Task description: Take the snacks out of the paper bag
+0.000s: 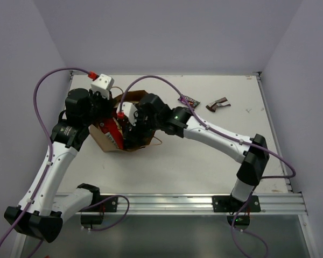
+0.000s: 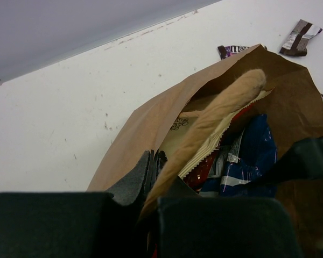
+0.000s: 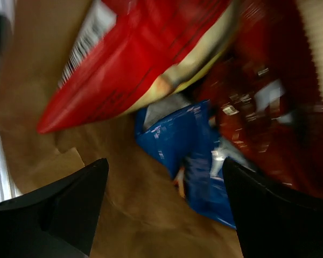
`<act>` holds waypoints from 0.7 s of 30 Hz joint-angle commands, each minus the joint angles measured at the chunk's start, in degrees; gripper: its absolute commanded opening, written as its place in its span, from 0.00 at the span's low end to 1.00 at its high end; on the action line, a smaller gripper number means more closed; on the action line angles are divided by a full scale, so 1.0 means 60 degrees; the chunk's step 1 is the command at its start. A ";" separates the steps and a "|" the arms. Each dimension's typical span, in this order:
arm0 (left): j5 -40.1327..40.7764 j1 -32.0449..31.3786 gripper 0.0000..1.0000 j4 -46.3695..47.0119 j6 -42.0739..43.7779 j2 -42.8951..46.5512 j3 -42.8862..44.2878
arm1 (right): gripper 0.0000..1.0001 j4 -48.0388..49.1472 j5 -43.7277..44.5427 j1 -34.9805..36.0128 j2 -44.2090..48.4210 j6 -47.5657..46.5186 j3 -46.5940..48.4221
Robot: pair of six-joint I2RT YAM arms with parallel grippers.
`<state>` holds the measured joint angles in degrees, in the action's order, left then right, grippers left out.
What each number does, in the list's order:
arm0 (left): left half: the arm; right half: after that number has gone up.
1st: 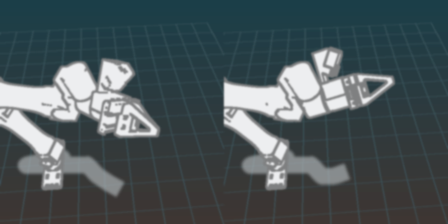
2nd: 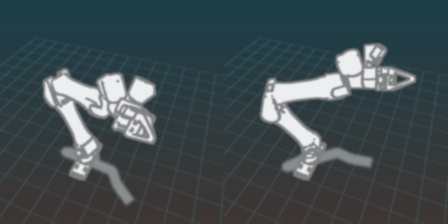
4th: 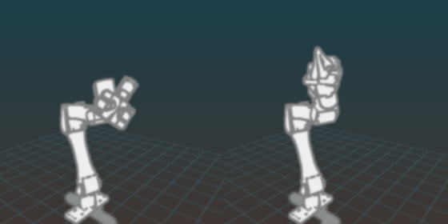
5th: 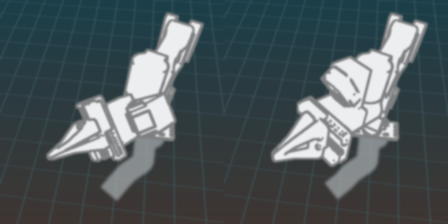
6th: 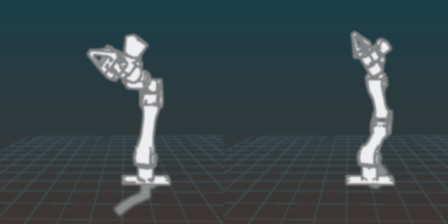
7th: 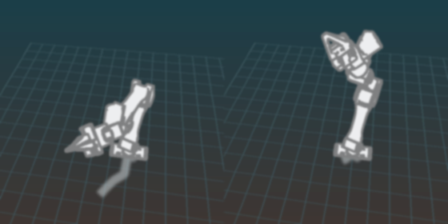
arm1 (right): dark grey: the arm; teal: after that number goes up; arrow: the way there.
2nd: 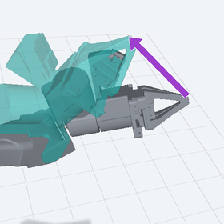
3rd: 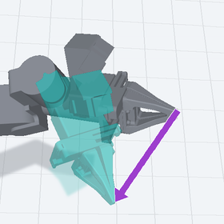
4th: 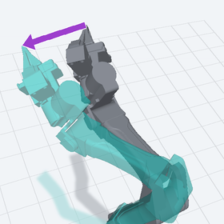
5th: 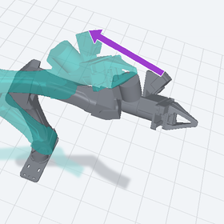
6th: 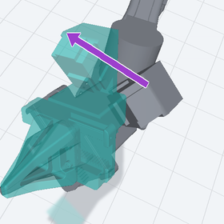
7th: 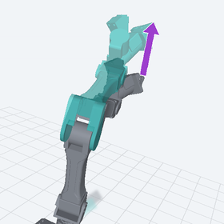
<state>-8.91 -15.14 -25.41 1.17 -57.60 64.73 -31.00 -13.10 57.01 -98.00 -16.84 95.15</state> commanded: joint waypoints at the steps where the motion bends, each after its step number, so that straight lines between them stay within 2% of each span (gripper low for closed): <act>1: -0.0097 -0.0012 0.00 -0.0702 0.0098 0.0079 0.0110 | 0.90 -0.0560 0.0132 0.0092 -0.0364 -0.0592 0.0401; 7: -0.0171 -0.0012 0.00 -0.0702 0.0098 0.0035 0.0125 | 0.93 -0.0254 0.0820 0.0107 -0.1098 -0.0636 0.0196; 9: -0.0185 -0.0012 0.00 -0.0687 0.0084 0.0006 0.0110 | 0.90 0.0083 0.1158 0.0092 -0.1260 -0.0650 0.0050; 12: -0.0156 -0.0012 0.00 -0.0702 0.0113 -0.0009 0.0096 | 0.70 0.0347 0.1305 0.0107 -0.1392 -0.0709 -0.0024; 13: -0.0142 -0.0012 0.00 -0.0687 0.0098 -0.0009 0.0081 | 0.53 0.0406 0.1348 0.0107 -0.1378 -0.0723 -0.0068; 15: -0.0069 -0.0012 0.00 -0.0702 0.0127 -0.0009 0.0066 | 0.31 0.0683 0.1465 0.0092 -0.1203 -0.0723 -0.0199; 16: -0.0025 -0.0012 0.00 -0.0687 0.0113 -0.0009 0.0052 | 0.14 0.0728 0.1466 0.0092 -0.1100 -0.0723 -0.0214; 18: 0.0063 -0.0011 0.00 -0.0687 0.0098 -0.0023 0.0008 | 0.00 0.0743 0.1350 0.0092 -0.0648 -0.0636 -0.0229; 21: 0.0267 -0.0012 0.00 -0.0687 0.0054 -0.0096 -0.0022 | 0.00 0.0743 0.1101 0.0122 0.0287 -0.0533 -0.0113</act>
<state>-9.50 -15.14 -25.76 1.15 -57.41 64.75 -29.52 -6.46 57.58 -105.41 -20.45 93.47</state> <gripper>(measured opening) 0.015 0.012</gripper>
